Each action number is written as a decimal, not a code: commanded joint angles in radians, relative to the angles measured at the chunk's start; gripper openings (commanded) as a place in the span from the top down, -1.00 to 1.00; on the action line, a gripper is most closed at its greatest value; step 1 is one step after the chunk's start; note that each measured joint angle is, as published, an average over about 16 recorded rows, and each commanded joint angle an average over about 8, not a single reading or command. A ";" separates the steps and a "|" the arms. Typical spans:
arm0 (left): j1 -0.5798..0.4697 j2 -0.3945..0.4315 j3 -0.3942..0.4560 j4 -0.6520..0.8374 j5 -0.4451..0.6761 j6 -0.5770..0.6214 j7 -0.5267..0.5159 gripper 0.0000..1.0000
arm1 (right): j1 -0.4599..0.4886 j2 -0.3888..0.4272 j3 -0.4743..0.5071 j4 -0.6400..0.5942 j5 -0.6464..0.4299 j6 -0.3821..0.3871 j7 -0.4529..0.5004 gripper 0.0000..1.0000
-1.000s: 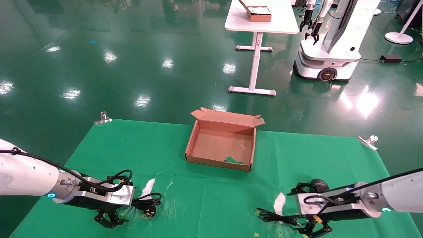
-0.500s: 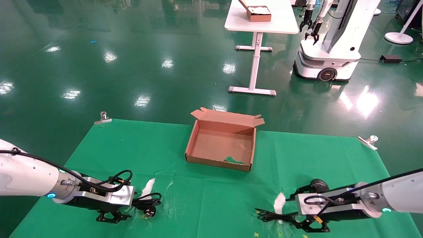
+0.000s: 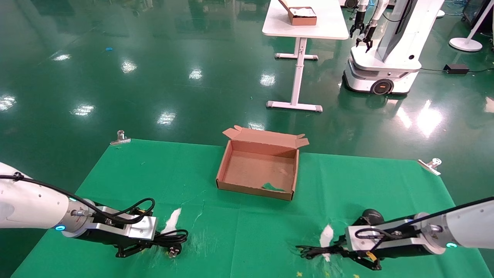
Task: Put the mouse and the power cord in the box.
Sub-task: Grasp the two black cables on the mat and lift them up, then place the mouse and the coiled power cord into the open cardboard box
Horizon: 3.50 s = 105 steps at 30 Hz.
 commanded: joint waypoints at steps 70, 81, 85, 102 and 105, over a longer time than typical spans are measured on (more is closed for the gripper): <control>-0.192 0.195 -0.242 0.123 -0.370 -0.330 -0.166 1.00 | 0.077 -0.264 0.146 0.001 0.251 0.449 0.280 -1.00; -0.052 0.227 -0.175 -0.086 -0.371 -0.333 -0.178 1.00 | 0.248 -0.113 0.177 -0.009 0.286 0.470 0.191 -1.00; -0.022 0.227 -0.136 -0.146 -0.388 -0.312 -0.204 0.79 | 0.314 -0.039 0.176 0.001 0.285 0.384 0.162 -1.00; 0.000 0.227 -0.105 -0.195 -0.410 -0.315 -0.234 -1.00 | 0.348 0.009 0.172 0.003 0.282 0.301 0.151 -1.00; 0.009 0.213 -0.115 -0.209 -0.422 -0.303 -0.243 -1.00 | 0.332 0.013 0.176 0.022 0.292 0.296 0.163 -1.00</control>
